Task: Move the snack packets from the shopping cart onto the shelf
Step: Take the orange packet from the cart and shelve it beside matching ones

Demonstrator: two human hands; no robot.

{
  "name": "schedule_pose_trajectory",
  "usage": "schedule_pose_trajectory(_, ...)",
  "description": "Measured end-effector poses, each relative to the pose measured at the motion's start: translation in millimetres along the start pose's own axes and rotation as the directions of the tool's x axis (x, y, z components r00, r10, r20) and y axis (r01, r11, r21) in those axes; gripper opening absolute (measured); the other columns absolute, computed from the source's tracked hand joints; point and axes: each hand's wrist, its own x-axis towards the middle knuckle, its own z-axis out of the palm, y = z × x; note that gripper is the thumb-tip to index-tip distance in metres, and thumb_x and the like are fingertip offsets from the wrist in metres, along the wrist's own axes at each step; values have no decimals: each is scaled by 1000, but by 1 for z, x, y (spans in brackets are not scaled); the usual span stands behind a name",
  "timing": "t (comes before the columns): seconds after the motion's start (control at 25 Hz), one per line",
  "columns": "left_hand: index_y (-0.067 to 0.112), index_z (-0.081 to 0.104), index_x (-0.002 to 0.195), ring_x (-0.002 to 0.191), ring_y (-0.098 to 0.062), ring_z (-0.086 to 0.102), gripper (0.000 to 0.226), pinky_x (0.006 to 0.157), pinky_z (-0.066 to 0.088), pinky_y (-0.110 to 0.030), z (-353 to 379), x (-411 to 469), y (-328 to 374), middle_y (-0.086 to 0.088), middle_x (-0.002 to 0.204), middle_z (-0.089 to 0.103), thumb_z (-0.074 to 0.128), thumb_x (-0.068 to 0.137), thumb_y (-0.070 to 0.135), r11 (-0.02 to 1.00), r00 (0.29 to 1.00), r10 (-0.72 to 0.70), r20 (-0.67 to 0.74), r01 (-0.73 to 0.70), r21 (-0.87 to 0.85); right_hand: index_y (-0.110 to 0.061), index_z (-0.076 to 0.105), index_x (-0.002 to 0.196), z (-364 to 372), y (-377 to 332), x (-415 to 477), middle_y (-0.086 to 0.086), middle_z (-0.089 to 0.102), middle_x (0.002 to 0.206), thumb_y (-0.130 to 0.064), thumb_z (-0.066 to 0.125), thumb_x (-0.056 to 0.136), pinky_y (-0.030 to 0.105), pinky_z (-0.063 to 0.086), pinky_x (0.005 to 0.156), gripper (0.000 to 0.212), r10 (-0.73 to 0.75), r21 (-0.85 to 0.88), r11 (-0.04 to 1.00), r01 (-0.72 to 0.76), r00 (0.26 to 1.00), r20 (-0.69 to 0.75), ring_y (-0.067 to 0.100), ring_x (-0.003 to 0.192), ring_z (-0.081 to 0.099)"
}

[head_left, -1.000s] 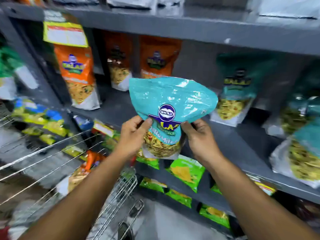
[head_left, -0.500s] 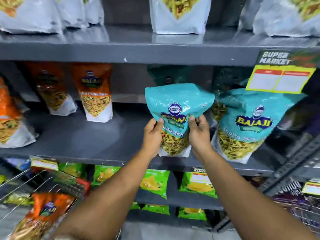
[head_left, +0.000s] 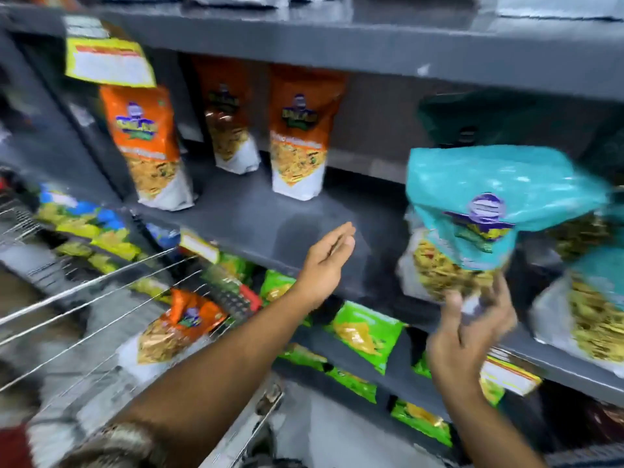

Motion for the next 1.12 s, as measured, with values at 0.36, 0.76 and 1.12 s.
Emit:
schedule_pose_trajectory(0.36, -2, 52, 130, 120, -21, 56, 36, 105, 42, -19, -334, -110, -37, -16, 130, 58, 48, 97, 13, 902, 687, -95, -720, 366, 230, -13, 61, 112, 184, -54, -126, 6, 61, 102, -18, 63, 79, 28, 47, 87, 33, -117, 86, 992, 88, 446, 888, 19, 94, 59)
schedule_pose_trajectory(0.76, 6, 45, 138, 129, -34, 50, 47, 106, 38, -35, -474, -117, -144, -21, 139, 53, 48, 97, 29, 406, 636, -405, -656, 769, 495, -21, 46, 77, 412, -13, -257, 2, 36, 69, -26, 51, 90, 23, 22, 50, 14, 792, -714, 407, -569, -169, 587, 12, 55, 30)
schedule_pose_trajectory(1.12, 1, 58, 106, 102, -40, 56, 55, 83, 46, -40, -495, -91, -241, -25, 107, 62, 62, 82, 50, 314, 785, -331, -524, 615, 723, -14, 46, 111, 483, 79, -334, 7, 50, 92, -26, 43, 93, 23, 51, 45, 21, 866, -768, 147, -624, -294, 404, 19, 70, 48)
